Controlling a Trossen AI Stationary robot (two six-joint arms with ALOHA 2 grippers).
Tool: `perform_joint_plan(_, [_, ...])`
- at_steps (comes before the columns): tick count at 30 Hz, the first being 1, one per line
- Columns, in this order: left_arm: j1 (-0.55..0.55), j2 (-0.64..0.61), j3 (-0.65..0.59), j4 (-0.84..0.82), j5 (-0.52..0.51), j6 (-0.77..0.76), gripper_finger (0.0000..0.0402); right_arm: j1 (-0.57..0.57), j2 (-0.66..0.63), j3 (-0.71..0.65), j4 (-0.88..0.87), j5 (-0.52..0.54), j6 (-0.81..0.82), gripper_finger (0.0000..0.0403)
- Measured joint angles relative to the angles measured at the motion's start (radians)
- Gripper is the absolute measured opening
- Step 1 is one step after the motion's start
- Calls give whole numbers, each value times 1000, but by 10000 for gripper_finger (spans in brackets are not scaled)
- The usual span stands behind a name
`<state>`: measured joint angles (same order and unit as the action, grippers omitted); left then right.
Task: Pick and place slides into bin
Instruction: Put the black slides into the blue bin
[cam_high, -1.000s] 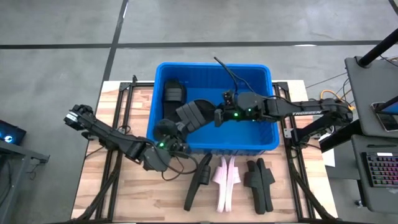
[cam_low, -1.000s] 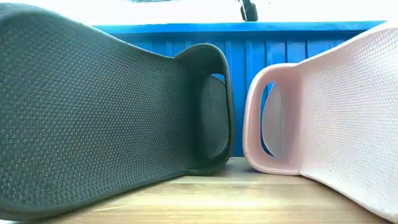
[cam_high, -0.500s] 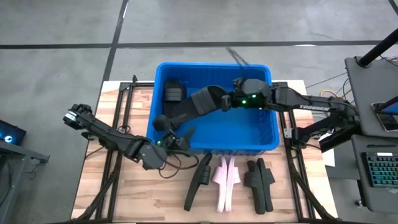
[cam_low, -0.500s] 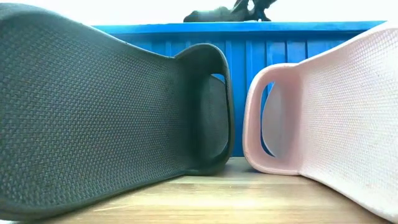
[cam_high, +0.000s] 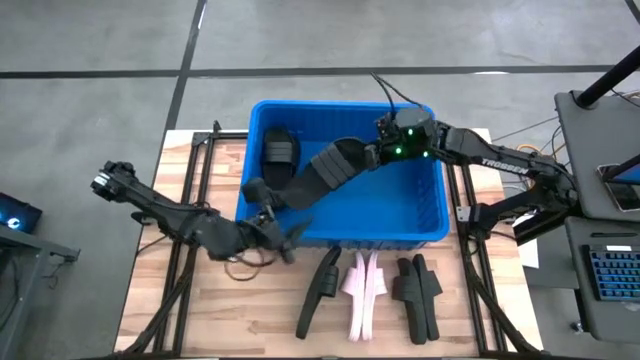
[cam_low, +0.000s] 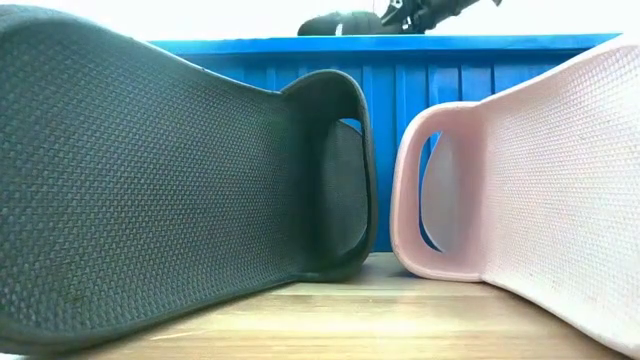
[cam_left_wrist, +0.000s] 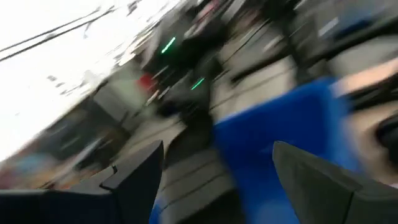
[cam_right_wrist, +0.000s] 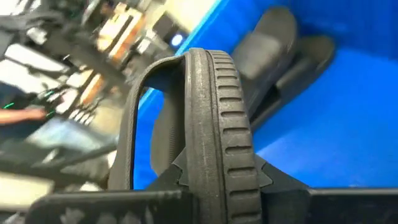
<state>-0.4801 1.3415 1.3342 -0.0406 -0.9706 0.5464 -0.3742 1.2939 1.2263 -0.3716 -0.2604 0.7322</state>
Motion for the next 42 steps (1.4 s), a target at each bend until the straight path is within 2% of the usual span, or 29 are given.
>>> perform_joint_plan(2, [4,-26,0,-9,109,-18,286,-50,0,0,11,-145,0,38])
perform_joint_plan(4, [9,-47,0,-37,148,8,286,-89,3,2,15,-264,19,38])
perform_joint_plan(8, [22,-59,0,-118,111,162,286,-135,6,2,8,-307,79,38])
perform_joint_plan(13, [55,-16,27,-127,67,318,286,-184,6,2,9,-433,79,38])
perform_joint_plan(19, [134,65,91,-127,65,402,286,-203,6,2,9,-573,79,38])
perform_joint_plan(23, [172,125,127,-116,56,510,286,-203,6,1,4,-646,89,38])
perform_joint_plan(30, [189,224,150,23,54,689,286,-206,6,0,-106,-663,29,38])
perform_joint_plan(37, [200,308,161,30,53,830,286,-205,4,0,-150,-654,-1,38])
perform_joint_plan(42, [205,346,161,112,-6,883,286,-206,4,0,-197,-653,-35,38])
